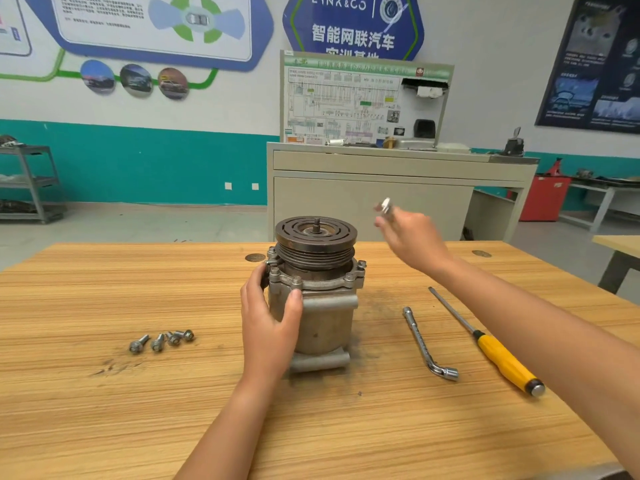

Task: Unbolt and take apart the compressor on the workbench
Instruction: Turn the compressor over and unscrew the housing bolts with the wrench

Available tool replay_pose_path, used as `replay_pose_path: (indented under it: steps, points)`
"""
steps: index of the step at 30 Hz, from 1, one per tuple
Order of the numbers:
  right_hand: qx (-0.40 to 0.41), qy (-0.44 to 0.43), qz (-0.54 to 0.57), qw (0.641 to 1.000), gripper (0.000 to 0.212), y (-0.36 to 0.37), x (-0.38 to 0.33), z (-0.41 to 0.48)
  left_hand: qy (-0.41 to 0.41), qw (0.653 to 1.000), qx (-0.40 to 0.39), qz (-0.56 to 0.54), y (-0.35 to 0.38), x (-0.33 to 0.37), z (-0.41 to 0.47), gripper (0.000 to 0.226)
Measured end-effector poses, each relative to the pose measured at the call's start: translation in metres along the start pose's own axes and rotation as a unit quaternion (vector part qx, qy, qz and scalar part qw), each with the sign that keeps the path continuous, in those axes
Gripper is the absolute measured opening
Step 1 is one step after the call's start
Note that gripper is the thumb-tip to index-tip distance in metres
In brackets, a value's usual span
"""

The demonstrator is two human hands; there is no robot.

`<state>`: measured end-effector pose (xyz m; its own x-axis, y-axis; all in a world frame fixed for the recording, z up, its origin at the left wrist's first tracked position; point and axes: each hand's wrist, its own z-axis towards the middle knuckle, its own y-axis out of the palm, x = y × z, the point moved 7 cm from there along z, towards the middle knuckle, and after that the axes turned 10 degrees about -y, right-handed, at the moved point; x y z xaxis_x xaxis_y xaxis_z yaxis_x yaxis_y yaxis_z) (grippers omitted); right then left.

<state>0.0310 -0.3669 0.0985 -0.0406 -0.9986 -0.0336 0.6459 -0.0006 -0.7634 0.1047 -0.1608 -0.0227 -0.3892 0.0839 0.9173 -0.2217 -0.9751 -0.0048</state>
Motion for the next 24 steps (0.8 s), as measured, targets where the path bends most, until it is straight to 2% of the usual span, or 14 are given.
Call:
replay_pose_path:
  steps: [2,3,8,11,16,24]
  points:
    - [0.067,0.055,0.095,0.992,0.032,-0.021,0.004,-0.017,-0.002,1.000,0.000,0.000,0.000,0.000,0.000,0.057]
    - [0.077,0.061,0.106,0.989,0.031,-0.029,0.003,-0.026,-0.005,1.000,-0.001,-0.001,0.000,0.000,0.000,0.059]
    - [-0.022,0.067,0.074,0.995,0.024,-0.031,-0.019,-0.058,-0.005,1.000,0.001,0.002,0.000,0.000,-0.001,0.061]
    - [-0.117,0.060,-0.031,0.991,0.030,-0.014,-0.033,-0.065,-0.006,1.000,0.001,-0.001,0.000,0.001,-0.003,0.056]
    - [-0.162,0.050,-0.179,0.969,0.037,-0.013,-0.040,-0.076,-0.010,1.000,0.001,-0.008,-0.001,-0.001,-0.002,0.061]
    - [-0.244,0.023,-0.253,0.936,0.037,-0.020,-0.056,-0.067,-0.011,1.000,-0.003,-0.003,0.000,0.000,-0.002,0.056]
